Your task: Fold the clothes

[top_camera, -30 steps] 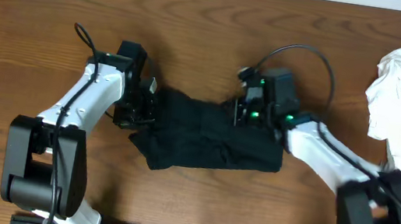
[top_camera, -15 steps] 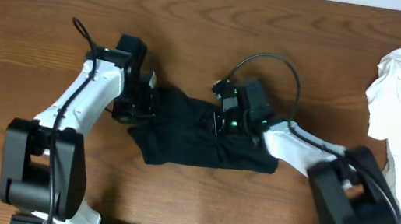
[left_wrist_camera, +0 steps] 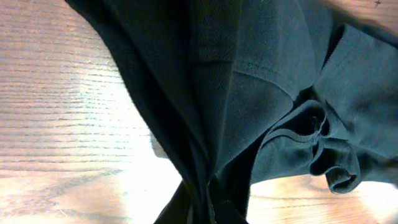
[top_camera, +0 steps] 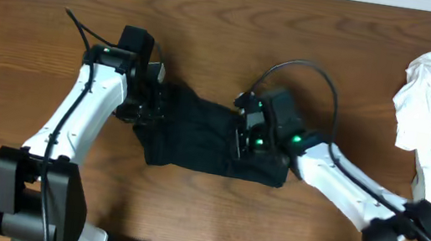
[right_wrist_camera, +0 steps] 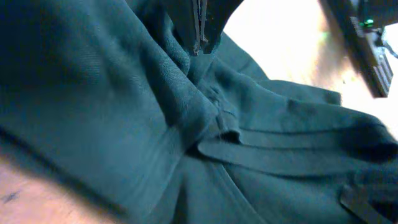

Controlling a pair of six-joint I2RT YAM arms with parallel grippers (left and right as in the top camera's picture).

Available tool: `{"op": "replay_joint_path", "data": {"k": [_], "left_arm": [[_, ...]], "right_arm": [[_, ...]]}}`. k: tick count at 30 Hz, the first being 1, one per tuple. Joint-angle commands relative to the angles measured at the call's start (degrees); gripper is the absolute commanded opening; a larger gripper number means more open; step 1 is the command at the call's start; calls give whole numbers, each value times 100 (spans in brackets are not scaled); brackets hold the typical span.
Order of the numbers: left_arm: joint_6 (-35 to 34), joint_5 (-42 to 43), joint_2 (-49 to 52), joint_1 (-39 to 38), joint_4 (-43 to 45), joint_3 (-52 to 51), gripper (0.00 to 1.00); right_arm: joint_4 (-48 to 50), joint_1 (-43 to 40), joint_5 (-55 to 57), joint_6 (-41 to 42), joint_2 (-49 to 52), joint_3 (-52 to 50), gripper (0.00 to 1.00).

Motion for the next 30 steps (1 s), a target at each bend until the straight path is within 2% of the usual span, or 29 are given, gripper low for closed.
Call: {"op": "replay_joint_path", "data": {"k": [1, 8, 11, 17, 24, 30], "left_arm": [[96, -105, -76, -13, -28, 146, 6], [96, -105, -76, -11, -26, 149, 6], [96, -105, -76, -11, -26, 149, 6], [96, -105, -76, -13, -46, 221, 6], [96, -201, -76, -13, -118, 319, 6], [96, -494, -76, -13, -120, 358, 6]], "right_arm": [[197, 271, 66, 210, 398, -111, 1], [643, 748, -238, 442, 1117, -111, 1], [645, 859, -238, 396, 1130, -105, 1], [612, 785, -260, 304, 498, -55, 1], [-269, 192, 282, 114, -623, -55, 2], [-776, -188, 951, -140, -654, -72, 2]]}}
